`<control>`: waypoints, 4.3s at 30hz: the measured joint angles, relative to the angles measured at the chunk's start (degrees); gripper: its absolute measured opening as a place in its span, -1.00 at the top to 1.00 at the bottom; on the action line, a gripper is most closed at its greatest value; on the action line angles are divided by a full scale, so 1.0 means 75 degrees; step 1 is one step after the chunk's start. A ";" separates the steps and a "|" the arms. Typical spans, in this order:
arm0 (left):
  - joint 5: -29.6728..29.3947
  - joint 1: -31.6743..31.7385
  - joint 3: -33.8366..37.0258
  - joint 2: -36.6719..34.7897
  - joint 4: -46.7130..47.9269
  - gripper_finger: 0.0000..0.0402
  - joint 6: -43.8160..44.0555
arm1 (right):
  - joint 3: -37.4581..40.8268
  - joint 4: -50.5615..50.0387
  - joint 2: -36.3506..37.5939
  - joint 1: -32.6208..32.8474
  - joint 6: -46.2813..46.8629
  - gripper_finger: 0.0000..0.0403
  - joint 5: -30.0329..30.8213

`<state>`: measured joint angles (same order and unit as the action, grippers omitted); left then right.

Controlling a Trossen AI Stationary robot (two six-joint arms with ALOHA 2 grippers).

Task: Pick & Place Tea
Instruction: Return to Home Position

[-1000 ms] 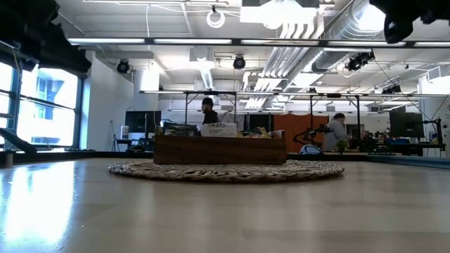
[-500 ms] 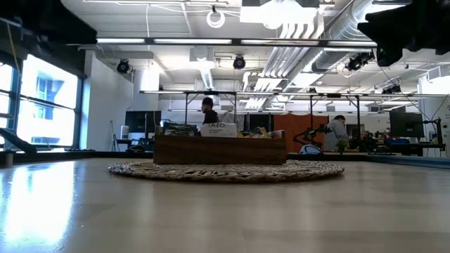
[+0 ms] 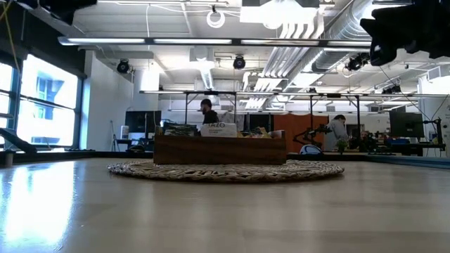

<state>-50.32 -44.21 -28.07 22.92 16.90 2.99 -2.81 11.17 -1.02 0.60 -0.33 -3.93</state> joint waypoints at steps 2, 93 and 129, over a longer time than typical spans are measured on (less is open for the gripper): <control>0.0559 0.0036 0.0215 -0.0399 -0.0644 0.39 -0.0437 | 0.0000 0.0048 0.0001 -0.0172 0.0037 0.42 -0.0297; 0.4042 0.3544 0.3599 -0.2740 -0.2642 0.39 -0.1820 | 0.0309 -0.0891 -0.0069 -0.1947 0.0241 0.42 -0.2444; 0.4042 0.3544 0.3601 -0.2739 -0.2640 0.39 -0.1819 | 0.0312 -0.0888 -0.0069 -0.1946 0.0242 0.42 -0.2444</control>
<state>-20.01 -17.63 -1.06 2.38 -2.90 -10.65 -0.47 4.51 -1.54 -13.99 1.48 -22.27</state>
